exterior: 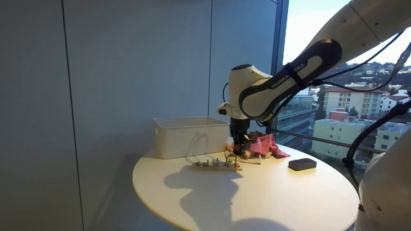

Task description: Move the black tape to the second right position, then the third right position and finally to the third right position

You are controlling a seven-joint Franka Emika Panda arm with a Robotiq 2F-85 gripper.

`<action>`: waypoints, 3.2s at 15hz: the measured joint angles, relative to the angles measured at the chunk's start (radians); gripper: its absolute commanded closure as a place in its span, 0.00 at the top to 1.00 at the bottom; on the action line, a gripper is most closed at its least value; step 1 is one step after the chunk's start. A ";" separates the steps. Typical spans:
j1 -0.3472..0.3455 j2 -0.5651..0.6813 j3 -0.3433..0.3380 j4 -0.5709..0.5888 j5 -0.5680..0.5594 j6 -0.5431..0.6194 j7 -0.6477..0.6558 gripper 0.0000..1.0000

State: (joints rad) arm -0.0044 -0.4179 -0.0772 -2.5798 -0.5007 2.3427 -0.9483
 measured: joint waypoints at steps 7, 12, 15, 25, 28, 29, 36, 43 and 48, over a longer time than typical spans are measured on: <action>0.004 0.019 0.032 -0.019 -0.084 0.105 -0.007 0.26; 0.006 0.004 0.058 -0.024 -0.131 0.117 0.019 0.26; 0.007 0.023 0.058 -0.024 -0.131 0.116 0.019 0.26; 0.008 0.111 0.056 -0.010 -0.131 0.159 0.019 0.26; 0.008 0.141 0.053 0.004 -0.129 0.183 0.019 0.78; 0.008 0.150 0.051 0.009 -0.128 0.185 0.019 0.84; 0.008 0.183 0.049 0.023 -0.112 0.181 0.018 0.84; 0.008 0.184 0.049 0.021 -0.111 0.179 0.018 1.00; 0.008 0.175 0.049 0.031 -0.102 0.161 0.020 1.00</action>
State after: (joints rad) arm 0.0034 -0.2429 -0.0278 -2.5488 -0.6027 2.5042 -0.9283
